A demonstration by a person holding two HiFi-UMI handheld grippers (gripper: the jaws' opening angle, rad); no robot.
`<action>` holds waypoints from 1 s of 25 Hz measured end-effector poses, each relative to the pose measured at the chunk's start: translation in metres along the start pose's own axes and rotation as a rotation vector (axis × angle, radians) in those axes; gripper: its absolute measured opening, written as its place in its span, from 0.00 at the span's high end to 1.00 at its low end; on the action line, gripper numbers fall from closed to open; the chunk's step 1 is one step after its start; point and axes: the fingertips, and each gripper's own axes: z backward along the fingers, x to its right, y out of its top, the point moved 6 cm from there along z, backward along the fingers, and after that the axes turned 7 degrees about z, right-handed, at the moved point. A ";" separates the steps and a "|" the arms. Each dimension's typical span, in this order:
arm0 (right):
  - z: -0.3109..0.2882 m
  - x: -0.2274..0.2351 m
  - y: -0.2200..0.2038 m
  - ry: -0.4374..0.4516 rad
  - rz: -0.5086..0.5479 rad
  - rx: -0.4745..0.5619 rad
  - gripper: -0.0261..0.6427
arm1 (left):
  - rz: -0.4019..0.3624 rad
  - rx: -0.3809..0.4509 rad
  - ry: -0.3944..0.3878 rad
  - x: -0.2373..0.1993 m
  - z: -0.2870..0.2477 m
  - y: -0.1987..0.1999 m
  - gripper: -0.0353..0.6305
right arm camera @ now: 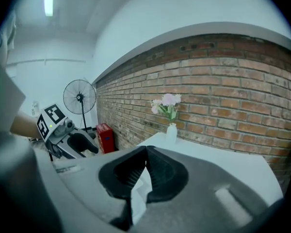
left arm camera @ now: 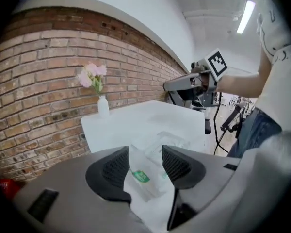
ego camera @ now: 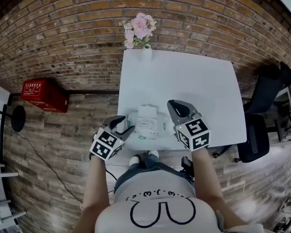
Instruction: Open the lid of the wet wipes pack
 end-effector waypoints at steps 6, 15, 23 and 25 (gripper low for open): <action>0.023 0.006 0.027 -0.057 0.026 0.072 0.96 | 0.042 0.333 0.106 -0.010 0.038 0.075 0.63; 0.051 0.005 0.073 -0.112 0.051 0.223 0.96 | -0.023 0.679 0.270 -0.005 0.098 0.158 0.95; 0.067 0.004 0.096 -0.154 0.093 0.292 0.96 | -0.068 0.723 0.269 0.004 0.108 0.175 0.95; 0.069 0.004 0.097 -0.166 0.098 0.295 0.96 | -0.071 0.731 0.270 0.005 0.109 0.178 0.95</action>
